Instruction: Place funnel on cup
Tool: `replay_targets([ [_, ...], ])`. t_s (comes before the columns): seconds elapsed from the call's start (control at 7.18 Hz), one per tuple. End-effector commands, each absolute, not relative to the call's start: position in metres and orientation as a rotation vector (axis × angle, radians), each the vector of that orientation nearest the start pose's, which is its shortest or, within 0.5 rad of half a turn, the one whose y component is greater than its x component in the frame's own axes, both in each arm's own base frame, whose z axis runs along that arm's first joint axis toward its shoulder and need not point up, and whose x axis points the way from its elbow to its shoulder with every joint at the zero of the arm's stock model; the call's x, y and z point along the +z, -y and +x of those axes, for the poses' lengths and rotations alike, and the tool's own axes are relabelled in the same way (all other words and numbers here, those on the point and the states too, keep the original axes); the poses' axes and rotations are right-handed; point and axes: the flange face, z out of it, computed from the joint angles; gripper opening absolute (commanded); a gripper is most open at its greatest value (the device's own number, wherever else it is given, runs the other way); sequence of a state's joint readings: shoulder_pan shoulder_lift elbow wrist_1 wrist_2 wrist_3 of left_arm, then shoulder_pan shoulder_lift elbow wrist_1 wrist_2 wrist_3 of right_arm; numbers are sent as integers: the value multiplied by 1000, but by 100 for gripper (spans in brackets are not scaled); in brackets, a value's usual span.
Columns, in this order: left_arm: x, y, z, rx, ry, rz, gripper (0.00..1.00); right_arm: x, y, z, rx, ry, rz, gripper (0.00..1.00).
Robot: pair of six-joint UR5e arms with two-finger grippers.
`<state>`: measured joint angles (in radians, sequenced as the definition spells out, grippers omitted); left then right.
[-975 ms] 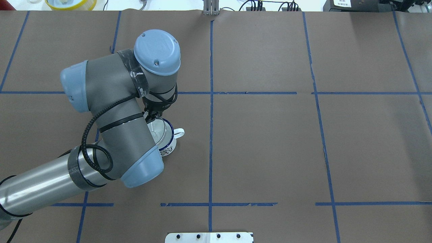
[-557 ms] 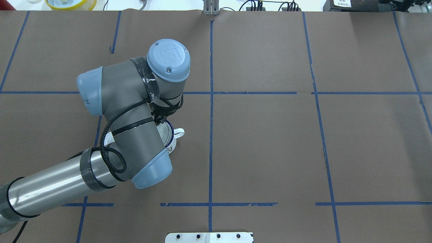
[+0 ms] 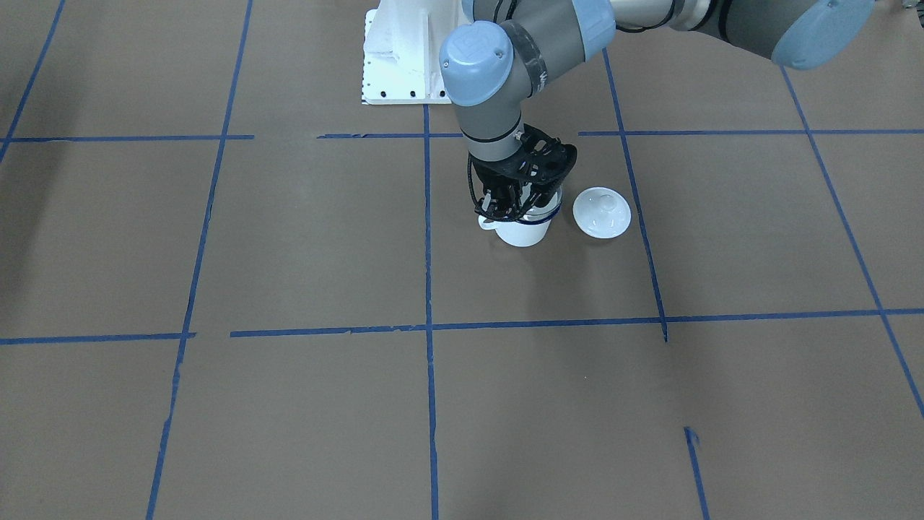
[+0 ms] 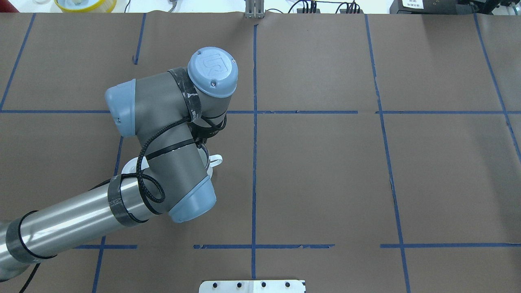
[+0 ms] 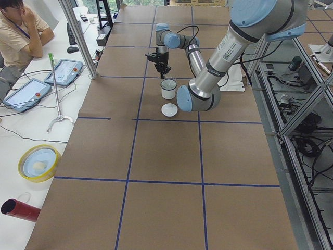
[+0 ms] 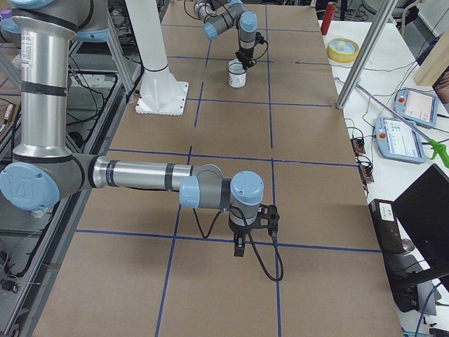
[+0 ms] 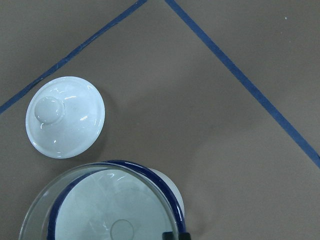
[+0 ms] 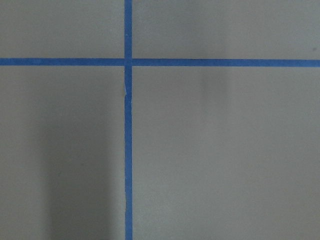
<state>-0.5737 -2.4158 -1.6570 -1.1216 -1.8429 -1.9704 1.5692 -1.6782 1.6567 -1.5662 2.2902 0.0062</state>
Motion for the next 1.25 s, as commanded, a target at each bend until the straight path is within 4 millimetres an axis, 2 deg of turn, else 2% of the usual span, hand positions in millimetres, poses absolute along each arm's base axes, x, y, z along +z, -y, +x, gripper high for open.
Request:
replay_targets([
  [0.0, 165, 460, 512, -836, -533, -208, 99, 670, 445, 67, 10, 719, -19, 100],
  [0.14, 162, 464, 499, -732, -552, -170, 99, 670, 445, 67, 10, 719, -19, 100],
  [0.28, 179, 490, 455, -682, -565, -118, 99, 670, 445, 67, 10, 719, -19, 100],
  [0.42, 204, 501, 406, -603, -576, -62, 99, 670, 445, 67, 10, 719, -19, 100],
  [0.56, 222, 527, 342, -539, -615, 27, 99, 670, 445, 67, 10, 719, -19, 100],
  [0.84, 319, 557, 234, -361, -719, 58, 100, 671, 445, 67, 11, 719, -20, 100],
  [0.98, 384, 561, 185, -292, -696, 103, 100, 670, 445, 67, 10, 719, -19, 100],
  [1.11, 453, 560, 128, -218, -700, 123, 100, 670, 445, 67, 10, 719, -19, 100],
])
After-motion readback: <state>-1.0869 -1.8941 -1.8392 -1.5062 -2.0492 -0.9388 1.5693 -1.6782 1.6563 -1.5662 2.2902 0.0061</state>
